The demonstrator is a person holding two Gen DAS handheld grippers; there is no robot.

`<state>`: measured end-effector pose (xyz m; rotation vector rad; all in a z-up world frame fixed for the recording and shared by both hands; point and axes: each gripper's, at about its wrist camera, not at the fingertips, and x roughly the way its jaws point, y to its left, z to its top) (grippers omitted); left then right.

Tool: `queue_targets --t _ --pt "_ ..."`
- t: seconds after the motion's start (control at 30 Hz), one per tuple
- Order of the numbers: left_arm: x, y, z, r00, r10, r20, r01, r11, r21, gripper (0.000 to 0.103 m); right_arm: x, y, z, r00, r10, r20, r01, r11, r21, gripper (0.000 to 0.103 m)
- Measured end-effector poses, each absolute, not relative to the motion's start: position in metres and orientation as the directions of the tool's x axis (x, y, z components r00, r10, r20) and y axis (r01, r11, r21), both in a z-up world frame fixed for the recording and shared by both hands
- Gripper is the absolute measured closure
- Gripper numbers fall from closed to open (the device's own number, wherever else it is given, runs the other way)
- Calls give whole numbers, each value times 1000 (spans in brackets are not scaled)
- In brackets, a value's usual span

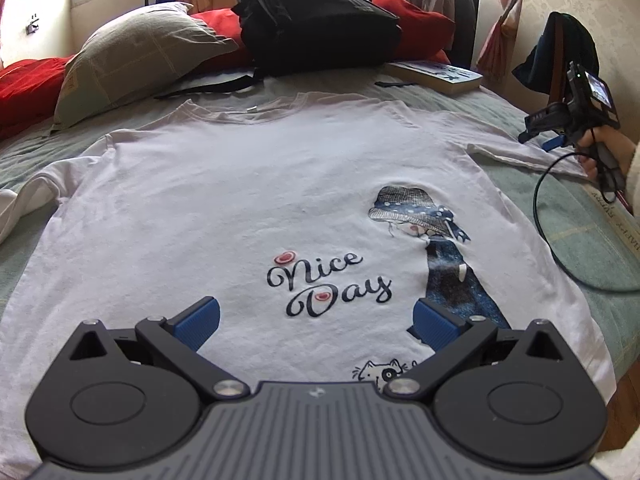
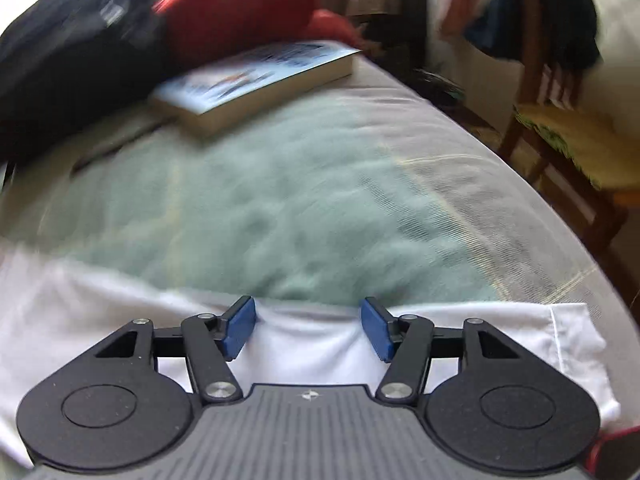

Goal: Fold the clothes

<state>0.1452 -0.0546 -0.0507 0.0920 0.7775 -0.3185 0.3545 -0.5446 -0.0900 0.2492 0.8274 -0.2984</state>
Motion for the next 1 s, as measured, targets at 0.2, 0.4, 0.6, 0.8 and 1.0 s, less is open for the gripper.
queue_targets --t 0.2,0.4,0.6,0.8,1.0 --pt "144 -52 -50 671 -246 -699 309 950 -38 1 346 -556 -69 636 -191 -748 436 888 144 40" --pt "142 -55 -50 669 -263 -695 327 944 -42 1 325 -557 -71 565 -282 -775 491 870 41 33" --pt "140 -53 -47 678 -257 -688 318 947 -40 1 323 -553 -66 597 -283 -751 477 877 48 24" --pt "138 -57 -47 676 -256 -691 327 945 -30 1 336 -494 -59 628 -110 -770 328 935 134 22" --pt "136 -54 -45 684 -252 -685 317 948 -33 1 373 -424 -78 583 -121 -804 303 950 76 7"
